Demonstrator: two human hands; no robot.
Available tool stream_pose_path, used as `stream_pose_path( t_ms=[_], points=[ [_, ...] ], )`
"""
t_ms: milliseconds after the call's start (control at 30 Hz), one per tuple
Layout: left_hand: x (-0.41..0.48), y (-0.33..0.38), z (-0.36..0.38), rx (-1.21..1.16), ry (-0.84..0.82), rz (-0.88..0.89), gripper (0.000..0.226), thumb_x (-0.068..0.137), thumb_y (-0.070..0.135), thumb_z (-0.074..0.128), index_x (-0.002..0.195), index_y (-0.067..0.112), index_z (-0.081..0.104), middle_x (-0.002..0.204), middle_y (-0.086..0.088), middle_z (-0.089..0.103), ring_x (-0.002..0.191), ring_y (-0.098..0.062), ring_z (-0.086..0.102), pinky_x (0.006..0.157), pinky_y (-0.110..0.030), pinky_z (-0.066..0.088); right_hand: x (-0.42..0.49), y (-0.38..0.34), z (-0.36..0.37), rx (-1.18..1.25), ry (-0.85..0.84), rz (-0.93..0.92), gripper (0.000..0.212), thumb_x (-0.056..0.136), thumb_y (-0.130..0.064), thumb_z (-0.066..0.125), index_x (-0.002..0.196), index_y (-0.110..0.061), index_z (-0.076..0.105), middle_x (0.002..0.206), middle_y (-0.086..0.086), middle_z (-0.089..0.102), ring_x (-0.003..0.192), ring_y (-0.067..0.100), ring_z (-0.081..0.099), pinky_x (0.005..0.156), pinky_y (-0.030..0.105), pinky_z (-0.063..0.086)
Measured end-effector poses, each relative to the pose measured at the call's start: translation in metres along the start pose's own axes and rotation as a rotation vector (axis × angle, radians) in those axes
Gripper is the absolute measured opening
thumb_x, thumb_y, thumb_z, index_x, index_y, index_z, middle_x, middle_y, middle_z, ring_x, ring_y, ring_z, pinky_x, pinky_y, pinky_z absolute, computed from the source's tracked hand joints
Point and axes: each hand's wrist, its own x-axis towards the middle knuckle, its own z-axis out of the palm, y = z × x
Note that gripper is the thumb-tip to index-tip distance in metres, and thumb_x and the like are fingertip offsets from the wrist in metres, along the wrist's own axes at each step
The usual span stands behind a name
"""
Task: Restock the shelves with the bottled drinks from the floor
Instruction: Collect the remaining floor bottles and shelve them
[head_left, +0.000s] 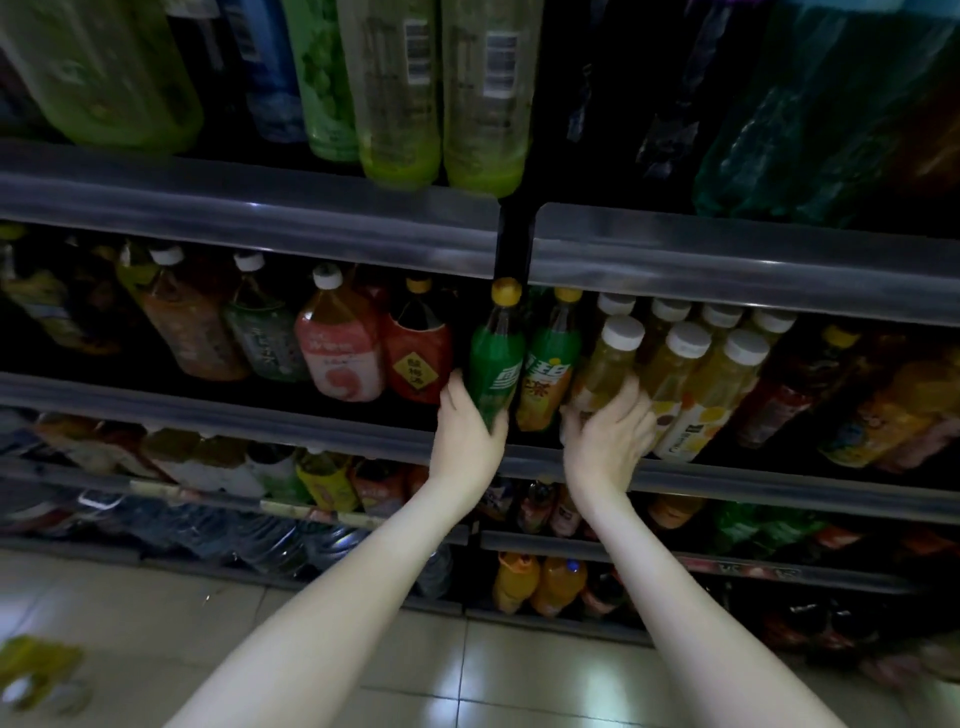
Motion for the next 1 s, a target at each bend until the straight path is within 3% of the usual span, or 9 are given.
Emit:
stream_pose_path(
  t_ms=[133, 200, 300, 467, 633, 833, 1000],
  points=[
    [-0.027, -0.035, -0.026, 0.079, -0.084, 0.050, 0.060, 0.098, 0.034, 0.048, 0.149, 0.016, 0.021, 0.151, -0.002, 0.029, 0.132, -0.017, 0.039, 0.090, -0.017, 0.034, -0.057, -0.011, 0.010, 0.087, -0.032, -0.143, 0.065, 0.077, -0.013, 0.078, 0.128, -0.002, 0.039, 0.119, 0.026, 0.053, 0.105, 0.037, 0.045, 0.086, 0.052, 0.046],
    [-0.040, -0.064, -0.049, 0.121, -0.110, 0.072, 0.054, 0.098, 0.032, 0.048, 0.146, 0.017, 0.029, 0.147, -0.001, 0.035, 0.128, -0.017, 0.044, 0.088, -0.017, 0.036, -0.088, -0.030, 0.022, 0.138, -0.168, -0.256, 0.058, 0.079, -0.010, 0.076, 0.127, 0.001, 0.046, 0.113, 0.022, 0.057, 0.102, 0.035, 0.049, 0.084, 0.048, 0.049],
    [-0.055, -0.117, -0.096, 0.170, -0.097, 0.030, 0.049, 0.097, 0.025, 0.051, 0.143, 0.015, 0.037, 0.141, -0.004, 0.043, 0.123, -0.021, 0.050, 0.093, -0.028, 0.043, -0.133, -0.074, 0.044, 0.177, -0.436, -0.424, 0.047, 0.084, -0.011, 0.070, 0.126, -0.001, 0.053, 0.113, 0.015, 0.060, 0.105, 0.033, 0.054, 0.090, 0.042, 0.051],
    [-0.079, -0.203, -0.199, 0.239, 0.030, -0.172, 0.050, 0.098, 0.028, 0.047, 0.145, 0.018, 0.033, 0.144, 0.000, 0.040, 0.117, -0.019, 0.053, 0.091, -0.032, 0.046, -0.197, -0.180, 0.081, 0.145, -0.791, -0.677, 0.040, 0.098, -0.021, 0.051, 0.136, -0.010, 0.047, 0.127, 0.007, 0.053, 0.122, 0.024, 0.046, 0.101, 0.029, 0.039],
    [-0.121, -0.292, -0.311, 0.277, 0.209, -0.357, 0.047, 0.099, 0.027, 0.046, 0.144, 0.018, 0.036, 0.142, 0.000, 0.041, 0.121, -0.020, 0.050, 0.091, -0.030, 0.043, -0.268, -0.295, 0.121, 0.120, -0.977, -0.904, 0.045, 0.101, -0.027, 0.044, 0.143, -0.016, 0.038, 0.139, 0.003, 0.047, 0.132, 0.018, 0.039, 0.105, 0.025, 0.033],
    [-0.180, -0.400, -0.413, 0.198, 0.410, -0.664, 0.044, 0.091, 0.011, 0.057, 0.133, 0.002, 0.049, 0.131, -0.017, 0.051, 0.123, -0.033, 0.049, 0.103, -0.036, 0.037, -0.355, -0.414, 0.170, 0.126, -1.133, -1.069, 0.047, 0.100, -0.025, 0.046, 0.145, -0.016, 0.036, 0.142, 0.002, 0.044, 0.134, 0.019, 0.036, 0.106, 0.029, 0.033],
    [-0.204, -0.475, -0.475, 0.102, 0.556, -0.865, 0.042, 0.092, 0.004, 0.054, 0.133, 0.001, 0.048, 0.130, -0.019, 0.050, 0.121, -0.034, 0.047, 0.096, -0.027, 0.031, -0.426, -0.487, 0.231, 0.102, -1.297, -1.194, 0.047, 0.099, -0.019, 0.047, 0.144, -0.012, 0.037, 0.138, 0.005, 0.046, 0.132, 0.020, 0.037, 0.104, 0.027, 0.032]
  ],
)
